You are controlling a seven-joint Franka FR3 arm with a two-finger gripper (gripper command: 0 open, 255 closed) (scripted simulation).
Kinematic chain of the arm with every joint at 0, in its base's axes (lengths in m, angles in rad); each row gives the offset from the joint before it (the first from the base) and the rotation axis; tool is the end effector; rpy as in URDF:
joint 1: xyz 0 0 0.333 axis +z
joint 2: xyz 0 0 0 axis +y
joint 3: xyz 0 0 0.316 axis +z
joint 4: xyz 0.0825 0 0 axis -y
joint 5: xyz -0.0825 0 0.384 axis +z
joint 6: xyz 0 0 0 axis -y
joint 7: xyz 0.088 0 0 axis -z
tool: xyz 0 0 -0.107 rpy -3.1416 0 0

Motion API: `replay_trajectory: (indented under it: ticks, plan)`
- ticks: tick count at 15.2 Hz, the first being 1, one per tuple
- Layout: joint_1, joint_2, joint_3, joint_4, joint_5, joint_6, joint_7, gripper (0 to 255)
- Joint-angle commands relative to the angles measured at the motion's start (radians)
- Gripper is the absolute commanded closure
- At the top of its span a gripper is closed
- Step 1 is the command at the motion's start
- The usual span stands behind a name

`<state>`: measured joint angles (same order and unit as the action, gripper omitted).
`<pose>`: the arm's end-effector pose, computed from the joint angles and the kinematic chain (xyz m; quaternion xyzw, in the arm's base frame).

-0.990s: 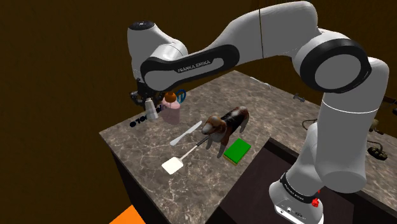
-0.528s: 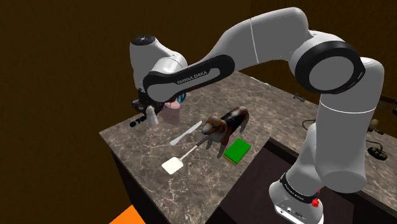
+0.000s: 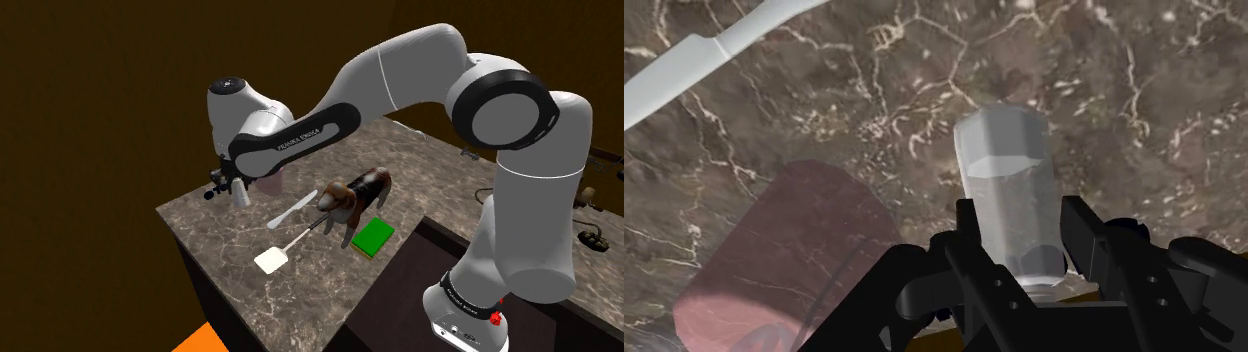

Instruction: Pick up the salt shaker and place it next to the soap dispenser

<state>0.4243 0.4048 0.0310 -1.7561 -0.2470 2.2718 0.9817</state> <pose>0.6007 0.2852 0.3499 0.9763 -0.1879 0.1026 0.0331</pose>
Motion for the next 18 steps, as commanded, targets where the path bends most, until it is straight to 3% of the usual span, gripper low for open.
replay_trajectory:
  ticks: [1, 7, 8, 13, 18]
  plan:
    - [0.000, 0.007, -0.001, 0.001, -0.001, 0.007, 0.001, 255]
    - [0.000, 0.007, -0.001, 0.001, -0.001, 0.007, 0.001, 255]
    - [0.000, 0.007, -0.001, 0.001, -0.001, 0.007, 0.001, 0]
    - [0.000, 0.007, -0.001, 0.001, -0.001, 0.007, 0.001, 0]
    - [0.008, -0.063, 0.009, 0.026, 0.013, -0.089, -0.008, 0]
